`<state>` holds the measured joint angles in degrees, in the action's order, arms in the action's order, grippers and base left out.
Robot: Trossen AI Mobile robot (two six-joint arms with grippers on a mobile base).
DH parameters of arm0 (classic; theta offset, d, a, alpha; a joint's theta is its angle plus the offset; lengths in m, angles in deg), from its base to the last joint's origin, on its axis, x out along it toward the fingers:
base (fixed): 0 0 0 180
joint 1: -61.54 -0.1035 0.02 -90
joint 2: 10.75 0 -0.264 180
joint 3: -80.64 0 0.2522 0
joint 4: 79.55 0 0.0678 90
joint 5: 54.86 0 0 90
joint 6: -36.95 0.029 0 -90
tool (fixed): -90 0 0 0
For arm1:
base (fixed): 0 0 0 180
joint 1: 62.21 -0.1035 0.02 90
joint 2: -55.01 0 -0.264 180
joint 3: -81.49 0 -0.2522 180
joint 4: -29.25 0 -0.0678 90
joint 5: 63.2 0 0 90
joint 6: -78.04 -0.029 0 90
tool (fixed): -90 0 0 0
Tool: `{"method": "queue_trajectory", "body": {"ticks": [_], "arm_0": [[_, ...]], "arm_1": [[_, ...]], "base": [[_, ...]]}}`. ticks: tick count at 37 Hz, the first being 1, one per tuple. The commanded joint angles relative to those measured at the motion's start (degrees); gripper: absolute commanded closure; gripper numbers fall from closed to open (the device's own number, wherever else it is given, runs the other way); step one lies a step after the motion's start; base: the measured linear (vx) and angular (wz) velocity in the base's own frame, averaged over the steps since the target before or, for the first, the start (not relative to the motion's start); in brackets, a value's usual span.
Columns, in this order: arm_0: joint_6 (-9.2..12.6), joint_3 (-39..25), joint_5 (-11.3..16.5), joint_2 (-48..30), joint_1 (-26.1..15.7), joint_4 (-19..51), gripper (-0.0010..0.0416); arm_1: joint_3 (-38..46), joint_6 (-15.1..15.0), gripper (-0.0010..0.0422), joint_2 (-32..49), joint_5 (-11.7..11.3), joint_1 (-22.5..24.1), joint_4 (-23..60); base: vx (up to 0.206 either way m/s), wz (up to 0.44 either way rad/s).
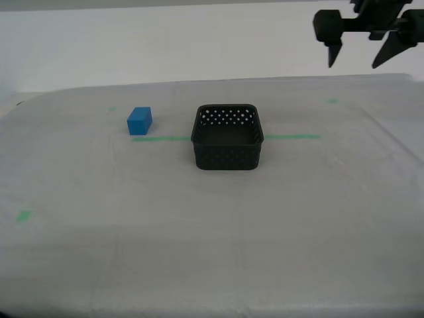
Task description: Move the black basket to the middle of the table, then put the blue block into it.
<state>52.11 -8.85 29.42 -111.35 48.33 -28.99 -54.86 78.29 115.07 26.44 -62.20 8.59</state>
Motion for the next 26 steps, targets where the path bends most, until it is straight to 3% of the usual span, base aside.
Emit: {"method": "queue_trajectory", "body": {"ticks": [1, 15, 26], "arm_0": [[-1.95, 1.01, -0.15, 0.79, 2.95, -0.09, 0.0006], [-5.97, 2.4, -0.15, 1.2, 8.85, -2.38, 0.0006], [-6.64, 2.29, -0.83, 1.2, 9.2, -2.49, 0.0005]], "arm_1": [[0.04, -0.09, 0.0412, -0.02, -0.04, 0.0, -0.26], [0.09, -0.09, 0.0412, -0.02, -0.04, 0.0, -0.28], [0.09, -0.09, 0.0412, -0.02, -0.04, 0.0, -0.26]], "base": [[0.0, 0.0], [0.0, 0.0], [0.0, 0.0]]}}
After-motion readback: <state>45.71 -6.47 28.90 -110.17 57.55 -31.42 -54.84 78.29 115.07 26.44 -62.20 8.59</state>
